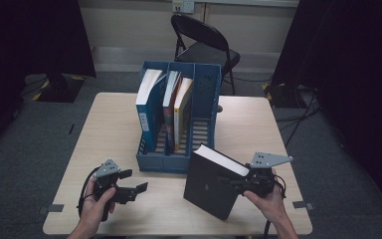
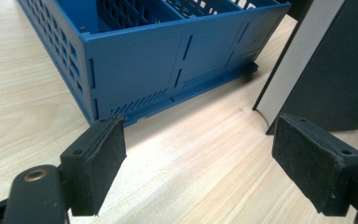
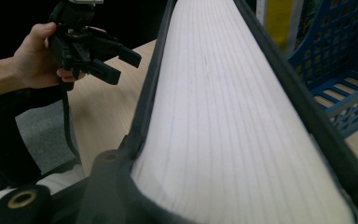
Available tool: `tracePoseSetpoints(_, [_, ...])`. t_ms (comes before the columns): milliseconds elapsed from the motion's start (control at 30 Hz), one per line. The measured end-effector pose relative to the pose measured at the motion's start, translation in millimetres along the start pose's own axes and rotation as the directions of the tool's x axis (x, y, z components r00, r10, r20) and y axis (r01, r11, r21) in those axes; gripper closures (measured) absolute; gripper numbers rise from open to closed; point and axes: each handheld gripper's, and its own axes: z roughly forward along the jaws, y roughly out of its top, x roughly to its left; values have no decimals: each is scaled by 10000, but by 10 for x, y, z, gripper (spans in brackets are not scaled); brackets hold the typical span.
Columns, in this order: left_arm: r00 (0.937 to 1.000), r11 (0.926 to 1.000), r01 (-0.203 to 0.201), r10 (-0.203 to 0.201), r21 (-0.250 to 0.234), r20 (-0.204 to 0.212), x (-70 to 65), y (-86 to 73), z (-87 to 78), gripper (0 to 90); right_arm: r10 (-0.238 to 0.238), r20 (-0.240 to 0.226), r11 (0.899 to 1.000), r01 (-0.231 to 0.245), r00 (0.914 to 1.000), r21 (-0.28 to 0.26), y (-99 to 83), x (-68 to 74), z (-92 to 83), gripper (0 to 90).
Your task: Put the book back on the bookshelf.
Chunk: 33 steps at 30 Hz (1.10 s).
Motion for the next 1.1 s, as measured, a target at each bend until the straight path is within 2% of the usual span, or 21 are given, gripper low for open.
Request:
tracePoseSetpoints(467, [9995, 9996, 262, -265, -135, -198, 38, 5, -7, 172, 19, 733, 10000, -15, 9973, -68, -62, -80, -222, 522])
tracePoseSetpoints(767, [9992, 9993, 314, -318, -183, -225, 42, 11, -8, 171, 21, 1338, 9999, -7, 9910, -105, -105, -123, -380, 523])
tracePoseSetpoints(1000, [9988, 9990, 403, -409, -207, -262, 55, 13, -1, 172, 81, 1862, 9998, -51, 9825, -167, -126, -180, -483, 523])
tracePoseSetpoints(1100, [9987, 9990, 414, -419, -177, -294, 56, 13, 9, 173, 132, 1956, 9997, -89, 9806, -226, -147, -199, -518, 523])
